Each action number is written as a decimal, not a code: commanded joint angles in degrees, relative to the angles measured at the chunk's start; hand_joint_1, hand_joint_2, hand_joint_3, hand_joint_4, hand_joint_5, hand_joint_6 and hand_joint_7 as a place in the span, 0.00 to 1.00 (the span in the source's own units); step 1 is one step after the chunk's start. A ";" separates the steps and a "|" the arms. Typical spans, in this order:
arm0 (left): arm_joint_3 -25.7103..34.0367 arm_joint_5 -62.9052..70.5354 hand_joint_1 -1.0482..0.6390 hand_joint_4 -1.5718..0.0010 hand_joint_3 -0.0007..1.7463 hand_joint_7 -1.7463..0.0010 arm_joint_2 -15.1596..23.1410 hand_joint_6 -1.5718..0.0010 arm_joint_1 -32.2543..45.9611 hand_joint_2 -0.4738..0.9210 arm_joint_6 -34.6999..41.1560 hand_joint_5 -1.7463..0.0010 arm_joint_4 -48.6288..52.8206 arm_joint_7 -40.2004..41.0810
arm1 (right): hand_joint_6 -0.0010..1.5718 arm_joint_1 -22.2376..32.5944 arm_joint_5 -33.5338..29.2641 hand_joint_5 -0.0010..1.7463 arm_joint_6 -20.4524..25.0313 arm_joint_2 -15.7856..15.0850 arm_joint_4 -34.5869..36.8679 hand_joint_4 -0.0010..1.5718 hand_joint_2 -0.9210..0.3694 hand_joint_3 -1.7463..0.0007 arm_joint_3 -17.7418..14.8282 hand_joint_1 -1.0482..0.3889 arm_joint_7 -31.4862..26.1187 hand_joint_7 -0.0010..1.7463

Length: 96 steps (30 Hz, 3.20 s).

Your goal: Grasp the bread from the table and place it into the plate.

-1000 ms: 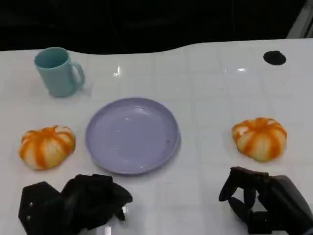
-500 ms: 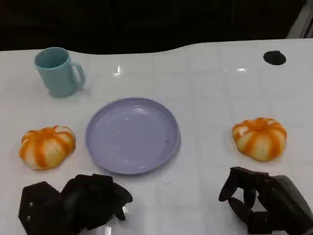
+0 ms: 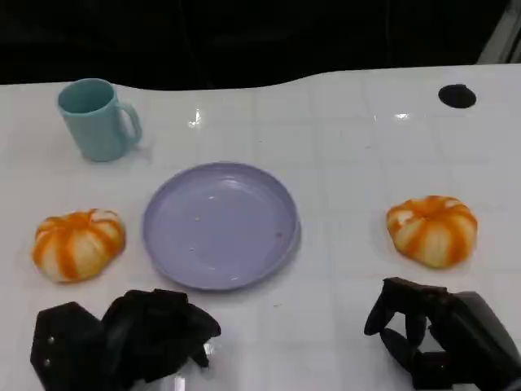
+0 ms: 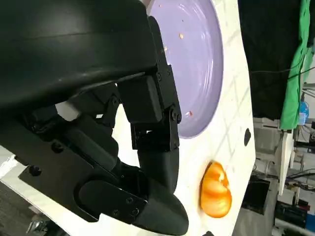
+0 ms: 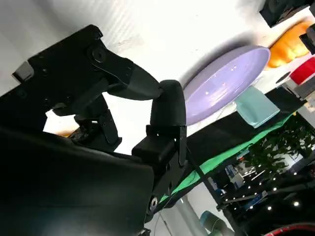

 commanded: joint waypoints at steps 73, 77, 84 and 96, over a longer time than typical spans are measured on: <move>0.39 0.20 0.00 0.43 0.15 0.73 0.20 0.05 1.55 0.79 0.48 0.13 -1.36 0.31 | 0.19 -13.66 -17.62 0.19 44.21 -4.14 -10.31 0.02 0.12 1.00 4.44 0.58 10.89 0.01; 0.46 0.08 0.00 0.43 0.15 0.73 0.21 0.05 1.59 0.79 0.44 0.13 -1.31 0.19 | 0.20 -15.71 -17.33 0.19 44.94 -3.46 -6.46 0.02 0.12 1.00 5.12 0.60 10.31 0.01; 0.54 0.01 0.00 0.43 0.15 0.73 0.14 0.05 1.64 0.79 0.06 0.13 -1.14 0.14 | 0.19 -20.19 -17.28 0.18 47.09 -2.00 2.04 0.02 0.10 0.99 7.22 0.58 8.97 0.00; 0.29 0.41 0.00 0.43 0.15 0.73 0.09 0.05 2.21 0.80 0.63 0.13 -2.31 0.68 | 0.79 -26.27 -12.85 0.82 35.74 -1.32 18.05 0.59 0.00 0.96 8.43 0.68 -6.99 0.23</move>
